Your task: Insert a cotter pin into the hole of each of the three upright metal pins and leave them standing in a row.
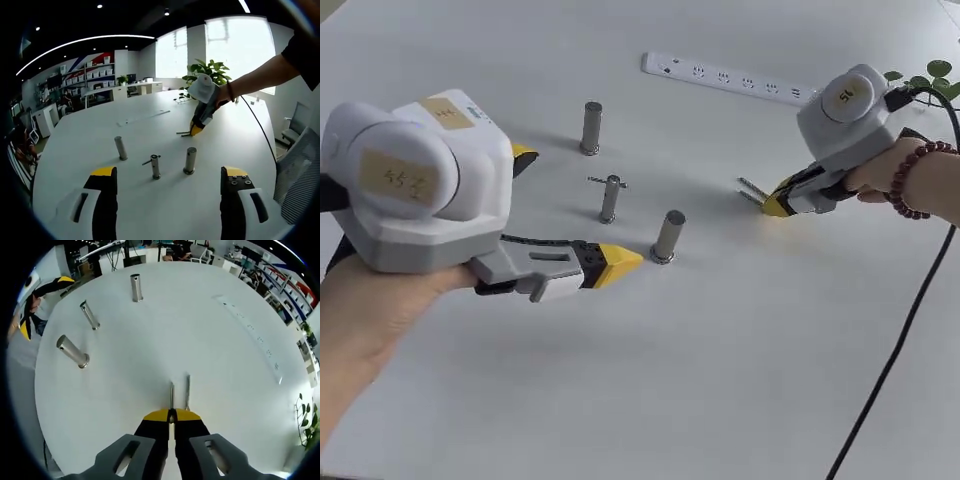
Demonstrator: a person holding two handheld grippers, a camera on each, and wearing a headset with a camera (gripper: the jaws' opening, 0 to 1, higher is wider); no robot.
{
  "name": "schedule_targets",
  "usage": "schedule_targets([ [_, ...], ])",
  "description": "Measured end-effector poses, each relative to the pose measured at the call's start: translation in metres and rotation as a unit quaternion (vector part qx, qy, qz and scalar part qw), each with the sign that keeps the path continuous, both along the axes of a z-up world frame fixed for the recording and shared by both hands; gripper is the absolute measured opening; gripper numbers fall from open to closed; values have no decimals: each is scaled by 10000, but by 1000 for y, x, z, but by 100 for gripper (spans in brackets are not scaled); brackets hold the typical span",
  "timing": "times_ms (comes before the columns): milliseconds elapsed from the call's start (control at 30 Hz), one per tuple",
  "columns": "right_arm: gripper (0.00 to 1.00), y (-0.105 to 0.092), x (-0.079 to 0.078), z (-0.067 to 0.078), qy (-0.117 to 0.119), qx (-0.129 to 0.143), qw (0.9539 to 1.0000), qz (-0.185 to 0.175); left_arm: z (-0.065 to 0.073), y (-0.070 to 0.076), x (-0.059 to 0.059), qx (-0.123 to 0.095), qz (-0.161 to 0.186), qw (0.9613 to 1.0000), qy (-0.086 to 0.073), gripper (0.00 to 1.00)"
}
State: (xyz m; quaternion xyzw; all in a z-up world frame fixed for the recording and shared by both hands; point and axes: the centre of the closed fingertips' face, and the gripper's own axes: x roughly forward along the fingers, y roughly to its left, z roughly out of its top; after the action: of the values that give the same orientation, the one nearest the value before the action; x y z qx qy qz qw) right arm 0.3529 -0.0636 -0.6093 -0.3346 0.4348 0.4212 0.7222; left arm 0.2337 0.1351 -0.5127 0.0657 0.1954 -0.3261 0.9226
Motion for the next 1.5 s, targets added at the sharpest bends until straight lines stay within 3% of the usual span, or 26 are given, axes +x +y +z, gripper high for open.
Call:
schedule_targets([
  [167, 0, 6, 3, 11, -161, 122, 9998, 2, 0, 0, 0, -2, -10, 10000, 4, 82],
  [333, 0, 17, -1, 24, -375, 260, 9986, 273, 1, -1, 0, -24, -23, 10000, -9, 80],
  [400, 0, 24, 7, 28, -523, 391, 9970, 411, 1, -1, -1, -45, -13, 10000, -7, 77],
  [667, 0, 53, -23, 60, -1075, 690, 9847, 1186, 4, -5, 1, -393, 47, 9992, 98, 64],
  [867, 0, 67, -48, 74, -1279, 661, 9766, 1600, 8, -7, 3, -619, 127, 9979, 154, 59],
  [933, 0, 75, -60, 80, -1416, 649, 9716, 1782, 11, -11, 2, -766, 122, 9967, 234, 58],
  [1100, 0, 86, -82, 87, -1517, 674, 9629, 2128, 11, -19, 0, -870, 75, 9953, 422, 55],
  [1200, 0, 90, -92, 89, -1534, 679, 9606, 2214, 7, -26, -4, -990, 0, 9930, 643, 47],
  [1267, 0, 90, -90, 89, -1536, 699, 9592, 2269, 6, -30, -6, -1010, -42, 9924, 700, 44],
  [1500, 0, 98, -115, 90, -1643, 703, 9478, 2641, 8, -47, -16, -1346, -156, 9858, 996, 36],
])
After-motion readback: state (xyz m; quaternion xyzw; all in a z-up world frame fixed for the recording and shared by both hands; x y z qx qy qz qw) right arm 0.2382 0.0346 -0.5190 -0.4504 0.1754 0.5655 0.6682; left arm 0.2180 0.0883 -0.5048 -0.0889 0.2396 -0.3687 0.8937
